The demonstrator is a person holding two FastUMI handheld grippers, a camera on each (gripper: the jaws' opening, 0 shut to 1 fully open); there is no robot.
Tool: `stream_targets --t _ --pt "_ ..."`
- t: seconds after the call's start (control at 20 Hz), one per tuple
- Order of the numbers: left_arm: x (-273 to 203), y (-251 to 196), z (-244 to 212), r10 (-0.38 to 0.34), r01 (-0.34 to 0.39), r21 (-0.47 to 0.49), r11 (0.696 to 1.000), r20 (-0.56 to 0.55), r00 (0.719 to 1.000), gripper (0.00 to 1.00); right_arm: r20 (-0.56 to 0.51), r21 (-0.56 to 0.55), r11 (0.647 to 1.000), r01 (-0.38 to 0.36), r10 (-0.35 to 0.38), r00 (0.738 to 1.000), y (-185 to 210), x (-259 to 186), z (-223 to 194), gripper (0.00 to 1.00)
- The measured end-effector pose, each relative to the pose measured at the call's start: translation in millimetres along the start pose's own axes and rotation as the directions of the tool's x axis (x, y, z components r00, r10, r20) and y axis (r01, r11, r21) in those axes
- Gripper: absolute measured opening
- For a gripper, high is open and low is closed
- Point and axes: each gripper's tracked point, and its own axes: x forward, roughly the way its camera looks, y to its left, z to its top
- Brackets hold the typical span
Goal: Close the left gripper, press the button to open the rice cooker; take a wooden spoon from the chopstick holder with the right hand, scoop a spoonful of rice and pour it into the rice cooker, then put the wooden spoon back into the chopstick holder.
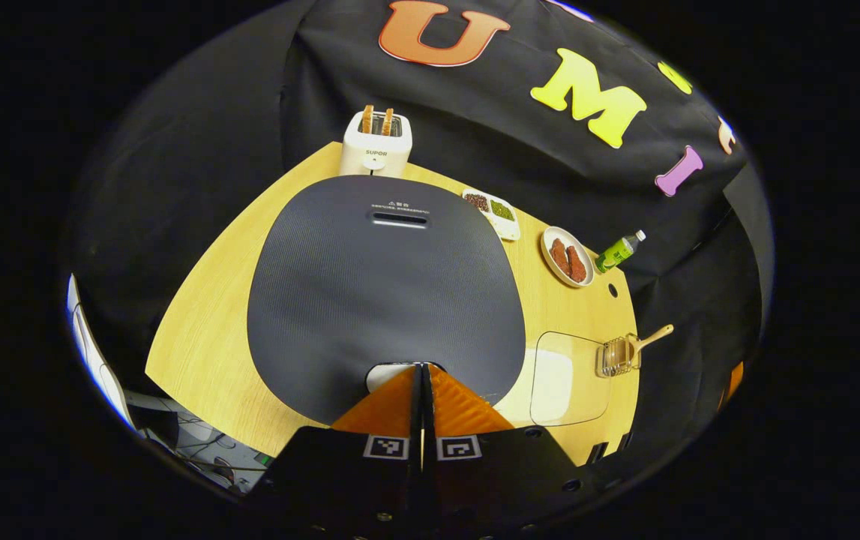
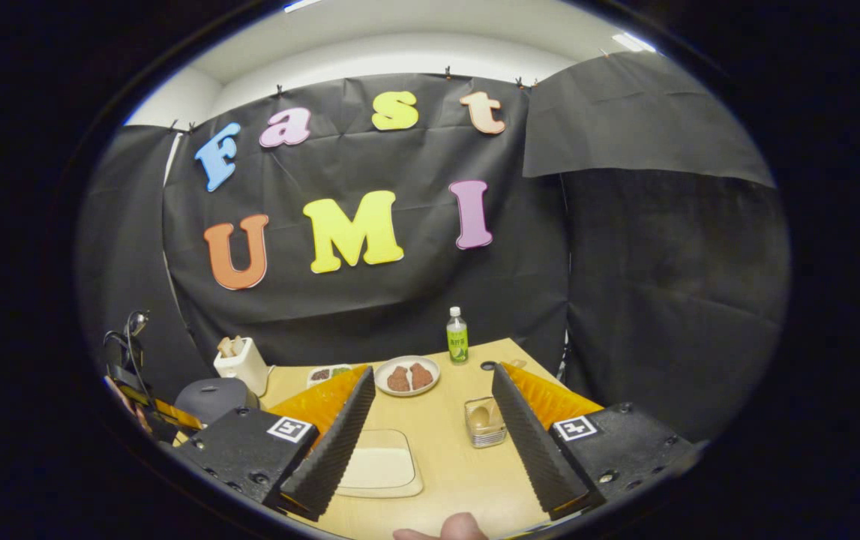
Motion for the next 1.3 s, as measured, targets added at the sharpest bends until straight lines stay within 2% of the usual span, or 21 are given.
stream_targets --t 0.15,0.25,0.4,0.7,1.0,1.1,1.15,1.2,1.25,1.3 --pt "-18.0 -4.8 4.2 0.003 -0.003 -0.018 1.0 0.022 1.0 0.0 0.006 0.001 1.0 -0.003 0.003 1.0 -3.0 -5.4 4.2 1.0" --pt "-31.6 -12.5 22.3 -0.016 0.015 0.01 1.0 0.107 0.994 0.0 0.018 -0.006 1.0 0.003 -0.002 1.0 -6.4 -7.5 8.2 1.0" --pt "-55.6 -20.9 56.6 -0.022 0.011 0.045 0.999 0.244 0.969 0.0 0.013 -0.007 1.0 -0.002 0.002 1.0 -5.3 -10.1 7.2 0.99" --pt "-96.2 -33.1 116.4 -0.023 -0.028 0.1 0.995 0.477 0.879 0.0 0.034 -0.026 1.0 -0.014 0.015 0.999 -3.7 -11.5 18.1 1.0" --pt "-125.1 -43.8 142.0 -0.054 -0.006 0.099 0.995 0.591 0.805 0.0 0.041 -0.046 0.999 -0.021 0.023 0.999 -1.9 -10.9 22.1 0.99" --pt "-136.7 -47.6 145.6 -0.067 -0.017 0.126 0.992 0.635 0.769 0.01 0.034 -0.05 0.998 -0.035 0.037 0.999 -1.2 -8.2 21.7 0.99" --pt "-141.5 -51.1 148.5 -0.077 -0.019 0.14 0.99 0.652 0.755 0.19 0.03 -0.048 0.998 -0.038 0.04 0.999 -2.2 -7.0 21.2 1.0" --pt "-145.8 -55.3 147.6 -0.087 -0.021 0.153 0.988 0.664 0.743 0.06 0.028 -0.049 0.998 -0.039 0.04 0.999 -3.3 -4.5 22.7 0.99" --pt "-150.4 -57.9 146.6 -0.093 -0.025 0.163 0.986 0.671 0.735 0.09 0.029 -0.052 0.998 -0.039 0.04 0.999 -4.2 -3.8 23.3 0.99" --pt "-153.1 -58.7 146.7 -0.095 -0.033 0.172 0.985 0.679 0.728 0.04 0.03 -0.057 0.998 -0.04 0.042 0.999 -4.4 -1.9 25.0 0.99"
